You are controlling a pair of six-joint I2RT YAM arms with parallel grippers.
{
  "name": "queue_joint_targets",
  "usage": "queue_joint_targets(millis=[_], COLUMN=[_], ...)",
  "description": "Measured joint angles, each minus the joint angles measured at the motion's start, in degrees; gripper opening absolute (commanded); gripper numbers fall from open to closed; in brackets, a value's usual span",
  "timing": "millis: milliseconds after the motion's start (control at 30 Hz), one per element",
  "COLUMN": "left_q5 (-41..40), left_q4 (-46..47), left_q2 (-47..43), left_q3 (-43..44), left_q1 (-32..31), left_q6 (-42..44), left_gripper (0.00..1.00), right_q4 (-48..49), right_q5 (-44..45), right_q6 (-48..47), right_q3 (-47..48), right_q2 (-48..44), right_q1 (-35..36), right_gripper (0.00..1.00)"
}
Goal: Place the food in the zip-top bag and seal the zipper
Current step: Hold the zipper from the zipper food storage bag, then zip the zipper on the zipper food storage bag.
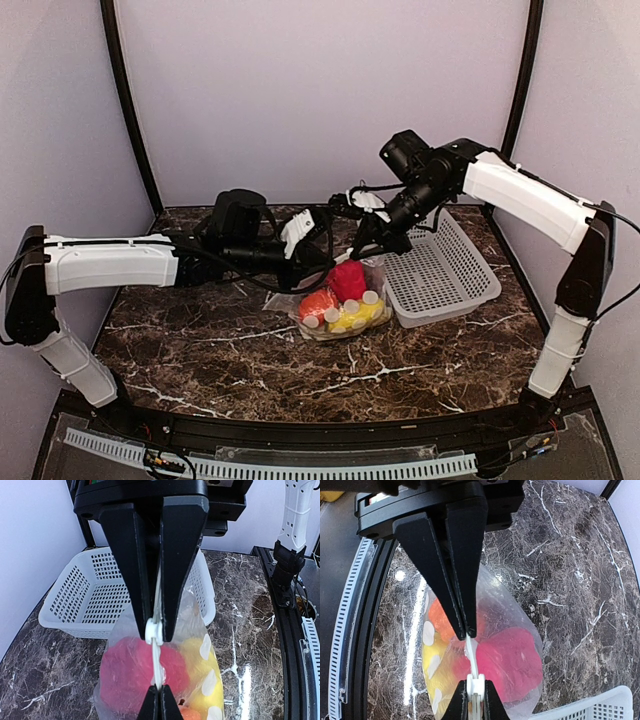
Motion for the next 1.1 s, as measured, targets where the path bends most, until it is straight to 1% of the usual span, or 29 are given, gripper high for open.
queue_joint_targets(millis=[167, 500, 800, 1100], left_q5=[-0.26, -0.2, 0.24, 1.09], left_q4=[0.96, 5.11, 7.96, 7.98], left_q2=[-0.02, -1.09, -1.09, -1.09], left_q3=[-0.28, -1.81, -2.32, -2.36], left_q1=[0.0, -0.04, -0.04, 0.0], left_q6=[0.07, 0.0, -0.37, -1.44], left_gripper=[0.01, 0.01, 0.01, 0.01], right_q4=[-0.02, -0.04, -1.05, -1.29], right_q5=[0.61, 1.03, -3.56, -7.1], right_q6=[-0.02, -1.09, -1.25, 0.37], right_q3=[-0.09, -1.44, -1.55, -2.29], right_q2=[-0.61, -3.82, -3.93, -3.61], right_q1=[0.02, -0.42, -2.89, -3.67], right_gripper=[0.03, 0.04, 0.06, 0.07])
